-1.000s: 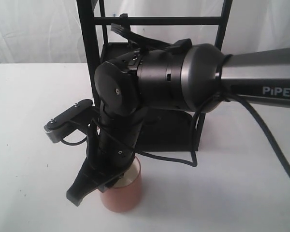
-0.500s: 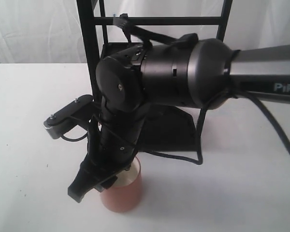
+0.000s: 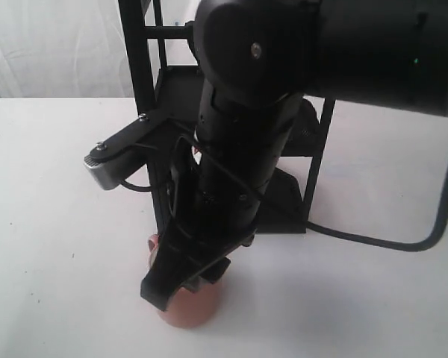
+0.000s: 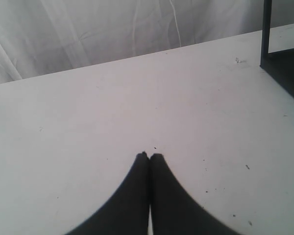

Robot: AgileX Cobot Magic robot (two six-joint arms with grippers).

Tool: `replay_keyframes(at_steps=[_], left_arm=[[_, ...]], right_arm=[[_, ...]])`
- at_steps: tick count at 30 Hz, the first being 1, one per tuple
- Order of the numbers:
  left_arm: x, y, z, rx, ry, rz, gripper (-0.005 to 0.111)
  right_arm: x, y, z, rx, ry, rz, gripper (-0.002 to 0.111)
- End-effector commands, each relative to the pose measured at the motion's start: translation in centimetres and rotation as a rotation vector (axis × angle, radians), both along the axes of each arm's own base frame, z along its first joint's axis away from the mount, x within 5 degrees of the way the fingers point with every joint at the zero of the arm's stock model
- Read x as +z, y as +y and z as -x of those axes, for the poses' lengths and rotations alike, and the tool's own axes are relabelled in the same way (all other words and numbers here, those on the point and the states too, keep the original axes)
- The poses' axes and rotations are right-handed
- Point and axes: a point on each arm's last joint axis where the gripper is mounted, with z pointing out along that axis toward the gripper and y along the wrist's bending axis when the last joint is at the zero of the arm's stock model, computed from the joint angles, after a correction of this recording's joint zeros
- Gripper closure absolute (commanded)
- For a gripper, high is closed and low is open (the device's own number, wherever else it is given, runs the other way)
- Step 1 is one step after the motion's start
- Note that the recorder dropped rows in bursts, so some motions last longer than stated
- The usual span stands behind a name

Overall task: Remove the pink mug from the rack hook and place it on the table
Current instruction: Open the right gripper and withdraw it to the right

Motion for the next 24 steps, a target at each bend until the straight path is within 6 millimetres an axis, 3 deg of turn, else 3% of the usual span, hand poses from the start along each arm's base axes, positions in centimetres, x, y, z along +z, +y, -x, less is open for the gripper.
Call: replay_keyframes(at_steps=[1,6,11,18,24], left_arm=[[0.0,0.0,0.0,0.002,-0.006,0.005,0.107],[0.0,0.0,0.0,0.002,-0.006,0.005,0.107],[0.0,0.0,0.0,0.002,-0.006,0.005,0.107],[0.0,0.0,0.0,0.002,-0.006,0.005,0.107],[0.0,0.0,0.0,0.002,-0.006,0.005,0.107]], right_arm=[[0.7,-1.0,0.4,0.013,-0.027,0.022,0.063],[1.2,-3.9,-0.5,-0.001,-0.228,0.161,0.063],[1.2,-9.4,-1.6,-0.227,-0.253,0.208,0.065],[-3.5,-19.5,-3.6,-0.426,-0.198,0.512,0.095],[-5.8,-24.4,-3.5,-0.685,-0.101,0.575,0.106]])
